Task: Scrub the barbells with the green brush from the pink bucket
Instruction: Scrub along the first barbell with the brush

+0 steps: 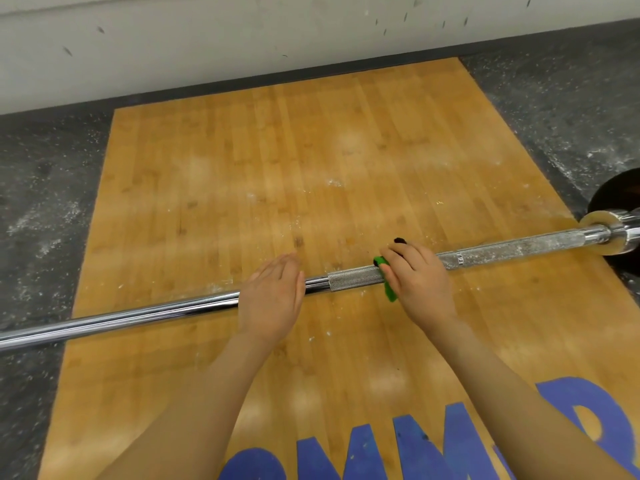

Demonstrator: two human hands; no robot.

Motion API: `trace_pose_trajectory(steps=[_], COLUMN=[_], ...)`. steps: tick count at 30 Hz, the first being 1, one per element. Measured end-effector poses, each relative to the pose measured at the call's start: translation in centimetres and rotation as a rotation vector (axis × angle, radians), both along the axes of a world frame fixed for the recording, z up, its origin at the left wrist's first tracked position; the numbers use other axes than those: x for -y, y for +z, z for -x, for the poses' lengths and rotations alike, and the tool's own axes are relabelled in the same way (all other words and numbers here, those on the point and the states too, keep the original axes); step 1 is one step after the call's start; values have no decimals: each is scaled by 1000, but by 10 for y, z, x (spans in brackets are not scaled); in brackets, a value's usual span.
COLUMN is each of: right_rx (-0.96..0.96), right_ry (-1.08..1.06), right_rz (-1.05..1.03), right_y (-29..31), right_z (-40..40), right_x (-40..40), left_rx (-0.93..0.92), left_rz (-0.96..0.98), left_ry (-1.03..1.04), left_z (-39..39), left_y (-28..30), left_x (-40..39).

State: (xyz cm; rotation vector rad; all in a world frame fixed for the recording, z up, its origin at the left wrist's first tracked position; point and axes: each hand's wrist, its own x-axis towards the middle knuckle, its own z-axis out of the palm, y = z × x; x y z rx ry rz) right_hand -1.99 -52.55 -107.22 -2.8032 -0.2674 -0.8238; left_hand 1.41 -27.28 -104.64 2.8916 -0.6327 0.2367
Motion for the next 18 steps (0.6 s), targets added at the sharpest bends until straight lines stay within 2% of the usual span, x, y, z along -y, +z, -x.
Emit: trace_pose_trajectory(steps=[10,18], right_rx=[-59,-43], right_ry=[-26,29], right_rz=[-149,-154], right_y=[17,27], right_z=[20,42], right_x=[-12,-23], left_rx=[-108,-187], left_rz=[-27,-40], left_ry=[45,100], left_z=[15,42], left_y=[6,11], left_x=[2,4])
